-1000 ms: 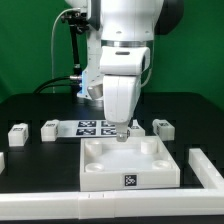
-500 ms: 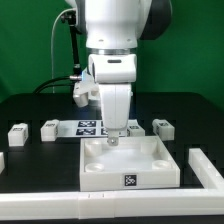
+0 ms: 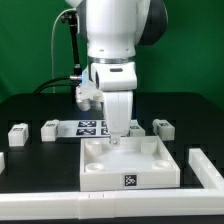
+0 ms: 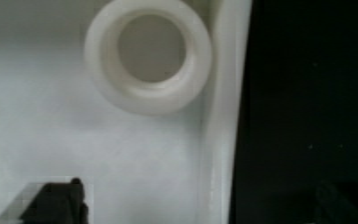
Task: Assemble one leg
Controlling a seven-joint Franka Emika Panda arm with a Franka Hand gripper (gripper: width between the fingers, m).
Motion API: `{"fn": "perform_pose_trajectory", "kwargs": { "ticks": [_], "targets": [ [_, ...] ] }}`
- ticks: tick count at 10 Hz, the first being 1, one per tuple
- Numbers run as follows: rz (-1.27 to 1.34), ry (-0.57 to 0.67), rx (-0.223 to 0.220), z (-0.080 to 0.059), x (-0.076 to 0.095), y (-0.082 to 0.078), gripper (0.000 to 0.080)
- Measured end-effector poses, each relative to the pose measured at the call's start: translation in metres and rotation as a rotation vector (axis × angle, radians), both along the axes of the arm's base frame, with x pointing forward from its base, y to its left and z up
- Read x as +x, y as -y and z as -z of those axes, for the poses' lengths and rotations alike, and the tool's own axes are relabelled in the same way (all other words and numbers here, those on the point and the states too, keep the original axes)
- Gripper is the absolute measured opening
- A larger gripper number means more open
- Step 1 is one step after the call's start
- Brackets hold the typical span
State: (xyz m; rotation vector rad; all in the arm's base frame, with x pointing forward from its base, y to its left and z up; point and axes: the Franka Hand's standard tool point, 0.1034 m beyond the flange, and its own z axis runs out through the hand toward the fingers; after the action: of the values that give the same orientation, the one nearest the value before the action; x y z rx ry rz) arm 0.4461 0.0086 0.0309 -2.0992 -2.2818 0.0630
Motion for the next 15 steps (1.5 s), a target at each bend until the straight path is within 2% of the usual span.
{"fn": "perform_pose_trajectory", "kwargs": {
  "ticks": [2, 3, 6, 10, 12, 13, 14, 15],
  "targets": [
    [0.005, -0.002, 0.008, 0.002, 0.0, -0.018, 0.065],
    [-0.001, -0.007, 0.01, 0.004, 0.001, -0.02, 0.065],
    [-0.014, -0.033, 0.017, 0.02, 0.004, -0.008, 0.065],
    [0.002, -0.04, 0.018, 0.024, 0.002, -0.006, 0.065],
    [0.002, -0.041, 0.018, 0.024, 0.002, -0.006, 0.0377],
    [0.002, -0.041, 0.018, 0.024, 0.002, -0.006, 0.0377],
    [0.002, -0.041, 0.018, 0.024, 0.001, -0.006, 0.0198],
    [0.002, -0.041, 0.018, 0.024, 0.001, -0.006, 0.0198]
  ]
}}
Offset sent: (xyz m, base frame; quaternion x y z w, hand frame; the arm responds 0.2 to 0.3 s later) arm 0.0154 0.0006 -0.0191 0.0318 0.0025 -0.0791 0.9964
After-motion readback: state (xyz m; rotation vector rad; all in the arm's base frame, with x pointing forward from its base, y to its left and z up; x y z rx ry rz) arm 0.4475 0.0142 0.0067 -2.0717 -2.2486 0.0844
